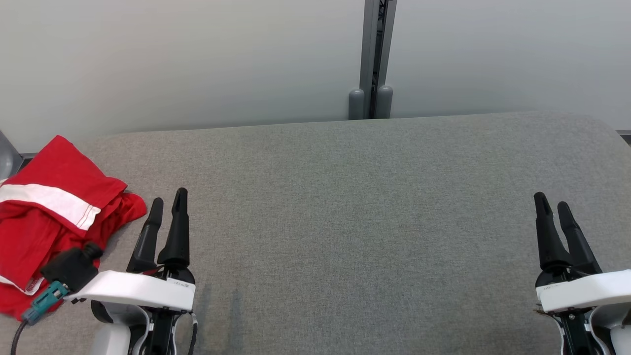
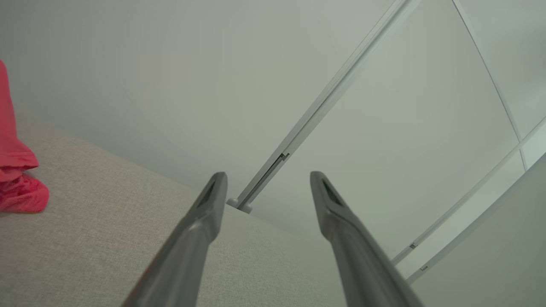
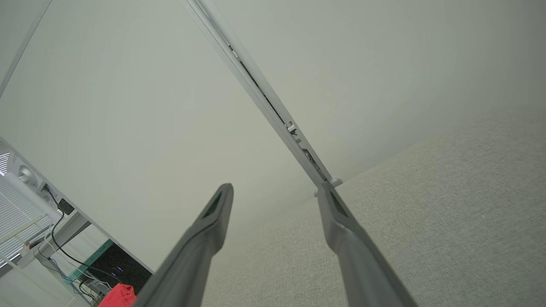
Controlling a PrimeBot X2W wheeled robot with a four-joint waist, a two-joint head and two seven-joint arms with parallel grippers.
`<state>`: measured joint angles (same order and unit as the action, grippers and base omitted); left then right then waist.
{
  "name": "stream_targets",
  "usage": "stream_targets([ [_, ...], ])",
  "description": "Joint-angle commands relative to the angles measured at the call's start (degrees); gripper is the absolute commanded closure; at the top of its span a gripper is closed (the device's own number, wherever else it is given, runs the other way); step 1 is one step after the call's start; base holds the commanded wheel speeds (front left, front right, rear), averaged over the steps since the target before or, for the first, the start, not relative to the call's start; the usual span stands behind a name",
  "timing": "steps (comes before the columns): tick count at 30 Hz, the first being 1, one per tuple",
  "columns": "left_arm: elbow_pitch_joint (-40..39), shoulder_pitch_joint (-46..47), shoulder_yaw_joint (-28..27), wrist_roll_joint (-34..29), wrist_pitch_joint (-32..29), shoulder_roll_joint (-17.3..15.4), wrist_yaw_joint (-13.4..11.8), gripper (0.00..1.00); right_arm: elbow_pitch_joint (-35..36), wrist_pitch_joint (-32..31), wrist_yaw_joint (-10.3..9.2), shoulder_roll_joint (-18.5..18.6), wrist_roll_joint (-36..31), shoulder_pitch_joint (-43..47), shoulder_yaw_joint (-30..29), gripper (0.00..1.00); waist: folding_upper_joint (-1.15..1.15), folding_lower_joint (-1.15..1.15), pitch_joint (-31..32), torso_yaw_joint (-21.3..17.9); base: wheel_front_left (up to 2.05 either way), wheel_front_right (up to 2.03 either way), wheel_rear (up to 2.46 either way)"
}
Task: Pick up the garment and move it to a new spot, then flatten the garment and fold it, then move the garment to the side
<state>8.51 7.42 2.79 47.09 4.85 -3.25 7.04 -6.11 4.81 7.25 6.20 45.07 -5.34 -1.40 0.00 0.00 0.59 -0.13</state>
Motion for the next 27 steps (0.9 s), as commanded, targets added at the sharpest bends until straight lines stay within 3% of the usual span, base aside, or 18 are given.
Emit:
stream_targets([
  [1,-0.09,0.54,0.30,-2.39,0.60,-0.66,-0.12,0.00,0.57,0.72,0.28,0.55,-2.46,-0.42,0.05,0.00,0.00,0.00,0.05,0.00,0.00,0.00,0.00],
  [27,7.12,-0.18,3.85,-21.08,4.61,-1.82,-2.74,0.00,-5.29,4.62,0.30,-0.60,-22.00,0.58,0.48,0.00,0.00,0.00,0.60,-0.04,0.00,0.00,0.00],
])
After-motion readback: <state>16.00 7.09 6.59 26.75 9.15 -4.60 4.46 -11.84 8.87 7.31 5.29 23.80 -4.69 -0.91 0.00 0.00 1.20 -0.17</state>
